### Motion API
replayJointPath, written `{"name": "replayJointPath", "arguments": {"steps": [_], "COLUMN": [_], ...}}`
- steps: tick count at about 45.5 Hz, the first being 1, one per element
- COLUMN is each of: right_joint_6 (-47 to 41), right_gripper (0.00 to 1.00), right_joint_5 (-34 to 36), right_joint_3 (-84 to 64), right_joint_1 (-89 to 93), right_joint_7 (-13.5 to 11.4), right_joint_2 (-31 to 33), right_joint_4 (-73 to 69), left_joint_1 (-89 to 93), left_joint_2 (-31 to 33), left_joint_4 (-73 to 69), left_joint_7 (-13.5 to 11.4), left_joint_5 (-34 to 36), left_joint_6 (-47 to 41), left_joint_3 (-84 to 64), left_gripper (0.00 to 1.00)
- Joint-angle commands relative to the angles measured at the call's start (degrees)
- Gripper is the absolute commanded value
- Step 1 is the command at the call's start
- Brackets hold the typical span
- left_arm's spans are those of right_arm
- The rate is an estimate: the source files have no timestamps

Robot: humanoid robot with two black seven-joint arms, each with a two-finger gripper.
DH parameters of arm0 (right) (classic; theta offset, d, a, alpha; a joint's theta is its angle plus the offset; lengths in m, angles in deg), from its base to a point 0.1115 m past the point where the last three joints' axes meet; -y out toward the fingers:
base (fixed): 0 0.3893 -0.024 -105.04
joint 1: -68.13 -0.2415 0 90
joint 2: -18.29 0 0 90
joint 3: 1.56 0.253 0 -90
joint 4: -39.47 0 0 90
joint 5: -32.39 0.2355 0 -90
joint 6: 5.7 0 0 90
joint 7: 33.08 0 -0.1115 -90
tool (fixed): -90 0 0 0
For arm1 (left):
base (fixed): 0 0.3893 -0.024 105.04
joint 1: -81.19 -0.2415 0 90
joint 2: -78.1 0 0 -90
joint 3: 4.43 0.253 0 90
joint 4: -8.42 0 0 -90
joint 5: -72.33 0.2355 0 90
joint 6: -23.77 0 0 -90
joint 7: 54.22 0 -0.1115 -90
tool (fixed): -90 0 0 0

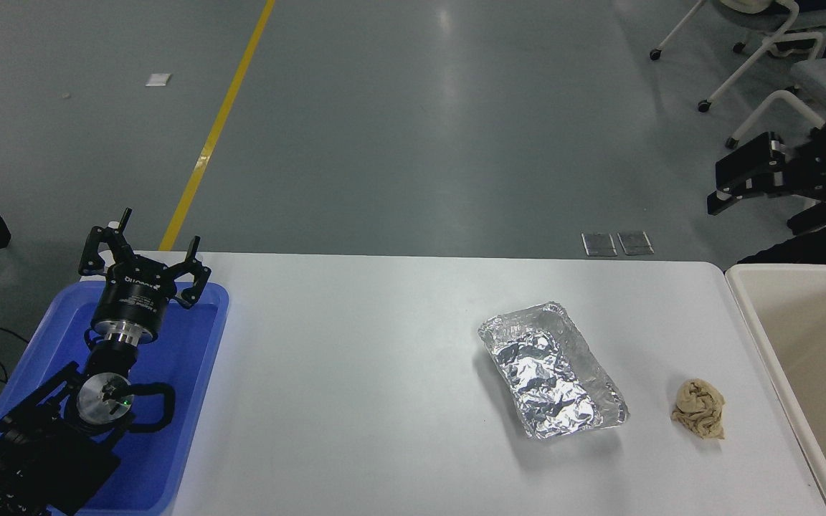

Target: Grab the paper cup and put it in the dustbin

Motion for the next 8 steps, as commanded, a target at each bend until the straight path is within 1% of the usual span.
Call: {"name": "replayJointPath", "arguments": {"steps": [1, 8], "right_joint_6": [-0.18, -0.18], "right_gripper": [1.00, 1.00], "right_joint_5": [-1.01, -1.10], "right_joint_3": [-0.51, -0.33], "right_joint_1": [-1.30, -1.22], "right_joint_7": [0.00, 0.00], "right_joint_2": [-0.15, -0.50], "right_joint_4": [-1.06, -1.06], "left_joint_1": [-0.04, 0.05], "left_joint_2": [0.00, 0.00], "left_joint_4": [0.00, 0.00], "left_joint_7": [0.00, 0.00], "left_joint_5": [0.01, 0.01], "left_joint_6": [-0.03, -0.03], "left_joint_3": [0.00, 0.00], "left_gripper": [1.00, 1.00]}}
